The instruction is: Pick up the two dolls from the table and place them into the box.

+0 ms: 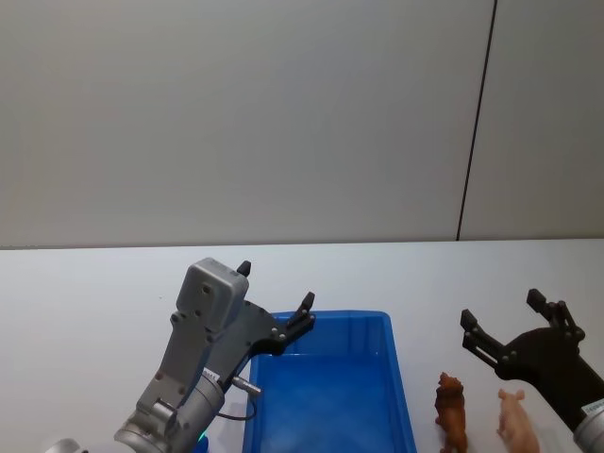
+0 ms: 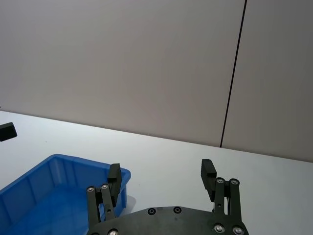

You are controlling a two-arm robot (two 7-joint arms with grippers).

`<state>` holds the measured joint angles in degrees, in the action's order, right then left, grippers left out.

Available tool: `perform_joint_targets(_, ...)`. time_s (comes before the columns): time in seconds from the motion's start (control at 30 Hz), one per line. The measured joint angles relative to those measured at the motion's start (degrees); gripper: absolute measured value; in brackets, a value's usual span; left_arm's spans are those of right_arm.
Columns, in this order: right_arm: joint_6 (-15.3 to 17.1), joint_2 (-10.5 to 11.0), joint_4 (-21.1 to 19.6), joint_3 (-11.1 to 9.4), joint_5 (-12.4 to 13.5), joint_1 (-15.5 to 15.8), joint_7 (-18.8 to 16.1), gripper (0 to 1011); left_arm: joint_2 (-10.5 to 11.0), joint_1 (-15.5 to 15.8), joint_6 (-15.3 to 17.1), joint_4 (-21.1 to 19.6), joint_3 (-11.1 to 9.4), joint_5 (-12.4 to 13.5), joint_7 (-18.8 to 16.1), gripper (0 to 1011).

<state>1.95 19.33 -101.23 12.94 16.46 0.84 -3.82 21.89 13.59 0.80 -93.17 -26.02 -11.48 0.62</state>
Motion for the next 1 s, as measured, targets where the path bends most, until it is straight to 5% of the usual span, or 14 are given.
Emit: perform_joint_targets(1.0,0.0,0.0,0.0,0.0,0.0,0.0,0.0,1001,0.0,0.0,0.0,0.0,0.0,0.0,0.0,1001)
